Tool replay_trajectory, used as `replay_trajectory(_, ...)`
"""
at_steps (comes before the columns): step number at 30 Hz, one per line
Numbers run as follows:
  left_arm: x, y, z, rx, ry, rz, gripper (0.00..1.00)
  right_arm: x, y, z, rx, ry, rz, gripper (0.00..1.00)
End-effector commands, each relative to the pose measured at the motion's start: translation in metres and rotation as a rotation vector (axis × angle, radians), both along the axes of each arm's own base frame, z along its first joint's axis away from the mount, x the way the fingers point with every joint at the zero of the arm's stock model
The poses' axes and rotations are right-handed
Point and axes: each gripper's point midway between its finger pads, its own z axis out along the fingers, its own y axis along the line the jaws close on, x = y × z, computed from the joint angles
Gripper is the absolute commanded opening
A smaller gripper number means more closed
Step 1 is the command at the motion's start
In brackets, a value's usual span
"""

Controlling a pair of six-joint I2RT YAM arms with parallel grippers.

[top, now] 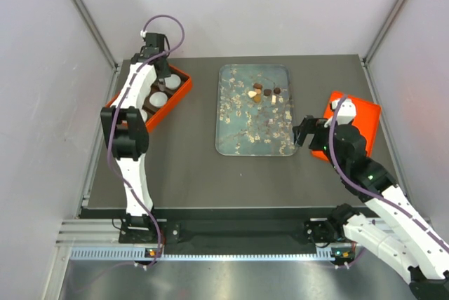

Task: Pack the chocolate

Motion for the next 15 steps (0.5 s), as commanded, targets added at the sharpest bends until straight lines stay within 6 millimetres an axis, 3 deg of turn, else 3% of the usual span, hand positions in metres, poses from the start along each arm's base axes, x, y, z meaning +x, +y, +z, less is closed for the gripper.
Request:
replay_trajectory(1,-0.015,-0.024,0.090,-0.035,-0.173,-0.047,0.44,-0.002,0.005,0.032,0.058,-0.074,0.019,1.00)
replay_trajectory(7,-0.061,-0.097,0.108,-0.060,-0.181,-0.214,0.44,-0.004,-0.001,0.032,0.027,-0.062,0.007,1.00)
replay_trajectory(8,-0.073,-0.122,0.100,-0.064,-0.159,-0.271,0.44,-0.004,-0.002,0.034,0.020,-0.065,0.003,1.00)
replay_trajectory(9,-0.083,-0.134,0.109,-0.073,-0.177,-0.309,0.44,-0.005,-0.003,0.038,0.019,-0.072,-0.001,1.00)
replay_trajectory(11,-0.106,-0.172,0.098,-0.094,-0.149,-0.410,0.44,-0.004,-0.009,0.042,0.010,-0.083,-0.026,1.00)
replay_trajectory(12,-0.113,-0.184,0.105,-0.118,-0.172,-0.434,0.44,-0.005,-0.011,0.045,0.011,-0.089,-0.033,1.00)
replay_trajectory(15,-0.141,-0.228,0.094,-0.196,-0.149,-0.543,0.45,-0.004,-0.016,0.049,0.008,-0.102,-0.054,1.00)
